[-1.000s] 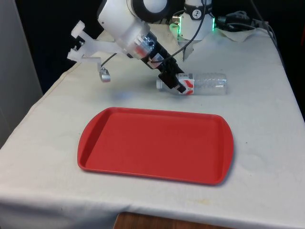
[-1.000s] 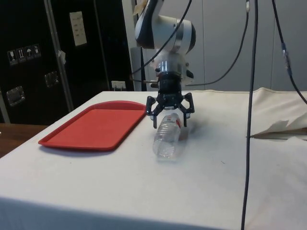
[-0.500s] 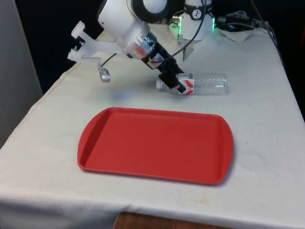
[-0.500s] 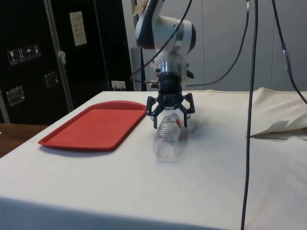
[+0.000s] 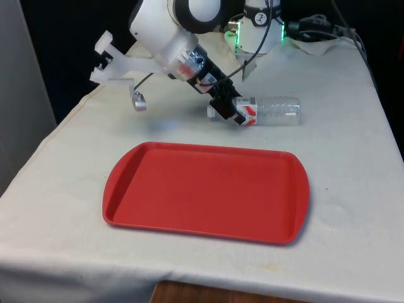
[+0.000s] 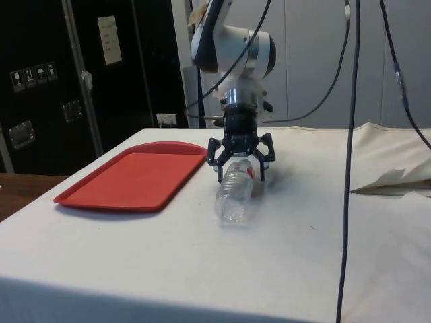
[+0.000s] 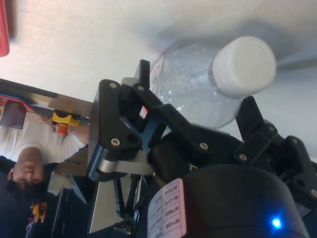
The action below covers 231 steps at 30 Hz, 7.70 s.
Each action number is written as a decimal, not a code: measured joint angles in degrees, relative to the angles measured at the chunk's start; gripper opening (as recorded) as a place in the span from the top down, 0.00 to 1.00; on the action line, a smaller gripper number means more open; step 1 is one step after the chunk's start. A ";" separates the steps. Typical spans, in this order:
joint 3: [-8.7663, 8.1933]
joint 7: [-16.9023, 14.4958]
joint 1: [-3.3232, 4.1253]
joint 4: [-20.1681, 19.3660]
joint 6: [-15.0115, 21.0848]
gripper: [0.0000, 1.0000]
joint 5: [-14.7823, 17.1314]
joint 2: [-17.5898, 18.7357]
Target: Place the bottle upright on the tray.
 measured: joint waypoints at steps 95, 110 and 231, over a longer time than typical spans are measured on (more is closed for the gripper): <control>-0.29 0.80 0.92 -0.69 -1.43 0.93 2.18 -0.29; -0.40 1.38 1.09 -0.69 -1.89 1.00 1.95 -1.03; 4.41 29.39 4.98 -1.60 9.85 1.00 -28.19 -20.51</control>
